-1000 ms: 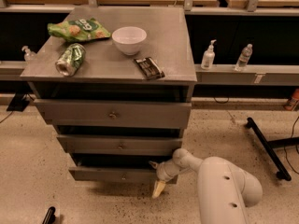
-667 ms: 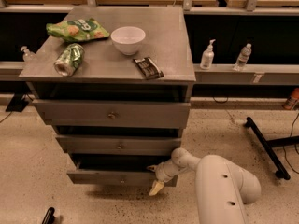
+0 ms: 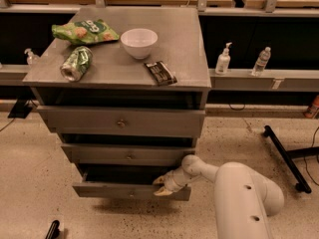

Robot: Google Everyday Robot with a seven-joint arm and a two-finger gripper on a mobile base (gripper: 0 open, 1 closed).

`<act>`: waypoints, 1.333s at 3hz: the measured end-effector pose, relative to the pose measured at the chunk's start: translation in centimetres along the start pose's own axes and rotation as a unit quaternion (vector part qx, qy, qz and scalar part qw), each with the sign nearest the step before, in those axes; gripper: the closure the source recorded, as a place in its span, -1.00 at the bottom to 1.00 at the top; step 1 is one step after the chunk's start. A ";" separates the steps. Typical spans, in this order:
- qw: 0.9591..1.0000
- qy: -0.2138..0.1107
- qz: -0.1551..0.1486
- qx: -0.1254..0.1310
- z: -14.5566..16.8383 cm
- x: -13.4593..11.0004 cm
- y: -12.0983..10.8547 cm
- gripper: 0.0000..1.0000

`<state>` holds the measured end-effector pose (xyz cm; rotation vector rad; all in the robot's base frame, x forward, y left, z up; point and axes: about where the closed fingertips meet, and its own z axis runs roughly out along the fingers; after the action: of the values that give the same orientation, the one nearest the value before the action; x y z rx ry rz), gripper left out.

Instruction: Open bottom drawer

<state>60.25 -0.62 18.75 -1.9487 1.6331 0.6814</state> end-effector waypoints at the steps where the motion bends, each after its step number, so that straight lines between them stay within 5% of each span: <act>1: 1.000 -0.006 -0.007 -0.004 -1.5 -1.2 1.6 0.36; 4: 0.999 0.031 0.026 -0.003 -2.5 -1.0 4.8 -0.28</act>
Offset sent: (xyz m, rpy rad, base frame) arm -0.0414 -0.0184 0.0325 -0.0173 0.0227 -0.0075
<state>55.51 -2.24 21.01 -1.9568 1.7254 0.6521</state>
